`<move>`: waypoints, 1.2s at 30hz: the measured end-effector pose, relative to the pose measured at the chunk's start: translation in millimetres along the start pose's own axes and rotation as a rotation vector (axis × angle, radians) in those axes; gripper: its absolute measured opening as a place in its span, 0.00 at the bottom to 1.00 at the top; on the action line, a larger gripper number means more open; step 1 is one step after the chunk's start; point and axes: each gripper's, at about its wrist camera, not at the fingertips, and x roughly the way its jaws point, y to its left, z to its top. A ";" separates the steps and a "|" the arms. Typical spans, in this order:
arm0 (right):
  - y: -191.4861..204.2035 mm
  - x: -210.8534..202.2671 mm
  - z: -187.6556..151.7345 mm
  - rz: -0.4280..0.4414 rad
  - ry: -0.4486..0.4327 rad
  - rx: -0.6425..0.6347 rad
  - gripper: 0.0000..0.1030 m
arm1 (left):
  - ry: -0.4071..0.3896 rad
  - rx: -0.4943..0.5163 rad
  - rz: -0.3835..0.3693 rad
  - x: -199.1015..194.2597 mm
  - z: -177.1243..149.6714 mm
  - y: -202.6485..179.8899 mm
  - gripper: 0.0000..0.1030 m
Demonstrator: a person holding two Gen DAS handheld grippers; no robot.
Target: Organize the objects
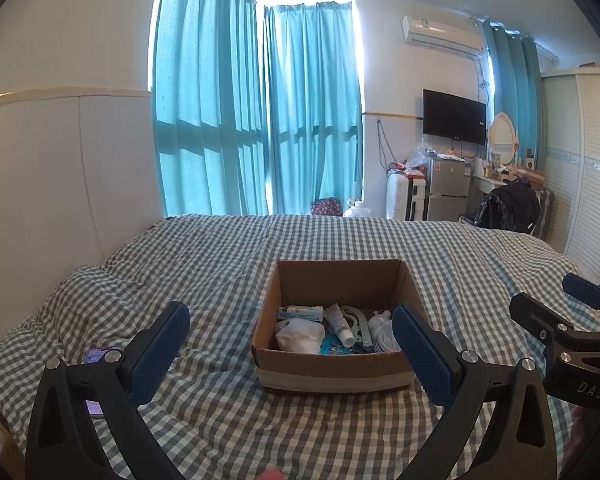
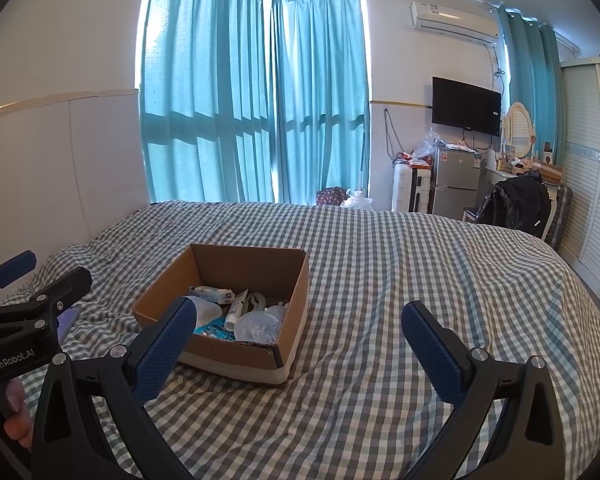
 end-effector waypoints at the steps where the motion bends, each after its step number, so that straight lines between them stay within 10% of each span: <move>1: 0.2 0.0 -0.2 0.000 0.000 -0.001 1.00 | -0.002 0.000 0.002 -0.3 -0.1 0.4 1.00; 36: -2.5 -0.2 -5.8 -0.001 0.015 -0.003 1.00 | 0.012 0.001 0.005 1.5 -7.4 -1.3 1.00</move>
